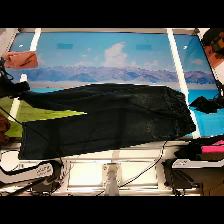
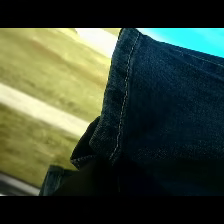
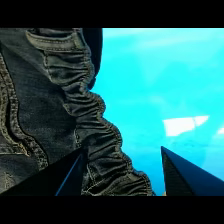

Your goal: Fold the clothes and pants, and hang the long-sleeved shirts on hangers.

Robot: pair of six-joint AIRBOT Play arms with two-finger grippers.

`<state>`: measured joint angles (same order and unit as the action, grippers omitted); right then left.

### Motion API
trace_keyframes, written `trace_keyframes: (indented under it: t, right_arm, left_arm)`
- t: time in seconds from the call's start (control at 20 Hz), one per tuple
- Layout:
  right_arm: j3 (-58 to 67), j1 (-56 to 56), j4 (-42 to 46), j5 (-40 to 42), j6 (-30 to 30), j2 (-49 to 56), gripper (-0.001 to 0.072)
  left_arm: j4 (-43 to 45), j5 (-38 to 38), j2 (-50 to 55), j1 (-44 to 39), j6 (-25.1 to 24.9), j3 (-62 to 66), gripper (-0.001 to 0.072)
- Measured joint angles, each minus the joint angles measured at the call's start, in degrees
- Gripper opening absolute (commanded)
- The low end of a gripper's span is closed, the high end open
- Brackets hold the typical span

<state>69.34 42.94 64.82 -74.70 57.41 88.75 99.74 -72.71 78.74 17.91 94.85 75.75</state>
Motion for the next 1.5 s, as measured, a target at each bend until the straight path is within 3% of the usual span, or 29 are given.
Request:
trace_keyframes:
  t: [0.2,0.25,0.55,0.6,0.65,0.7,0.95,1.2,1.5]
  right_arm:
    - [0.0,-0.2,-1.1,-1.0,-2.4,2.9,0.0529]
    - [0.0,-0.4,-1.4,-1.7,-2.9,3.9,0.0562]
    - [0.1,-3.5,-4.0,-4.2,-5.1,9.5,0.0535]
    - [0.1,-4.5,-4.5,-4.3,-5.8,10.1,0.0438]
    - [0.1,-5.6,-4.5,-3.8,-6.6,10.6,0.0222]
    - [0.0,-6.6,-4.4,-3.0,-7.3,11.1,0.0060]
    - [0.1,-10.2,-5.3,5.0,-8.7,11.0,0.0049]
    - [0.1,-9.7,-4.0,19.1,-2.2,8.8,0.0049]
    - [0.1,-5.9,-4.5,23.1,3.9,7.6,0.0049]
  left_arm:
    - [1.7,-1.9,0.2,0.0,-0.3,-2.7,0.0025]
    - [1.8,-2.0,0.2,0.0,-0.4,-3.3,0.0025]
    - [2.2,-2.3,0.4,0.0,-0.5,-5.1,0.0025]
    - [2.2,-2.1,0.4,0.0,-0.5,-5.2,0.0026]
    - [2.2,-1.7,0.4,0.0,-0.5,-5.3,0.0026]
    - [2.2,-1.3,0.4,0.0,-0.5,-5.3,0.0026]
    - [2.3,2.5,0.4,0.0,-0.6,-5.4,0.0026]
    - [1.6,8.2,0.4,-0.1,-0.6,-5.4,0.0026]
    - [-0.2,12.9,0.6,-0.1,-0.6,-5.7,0.0025]
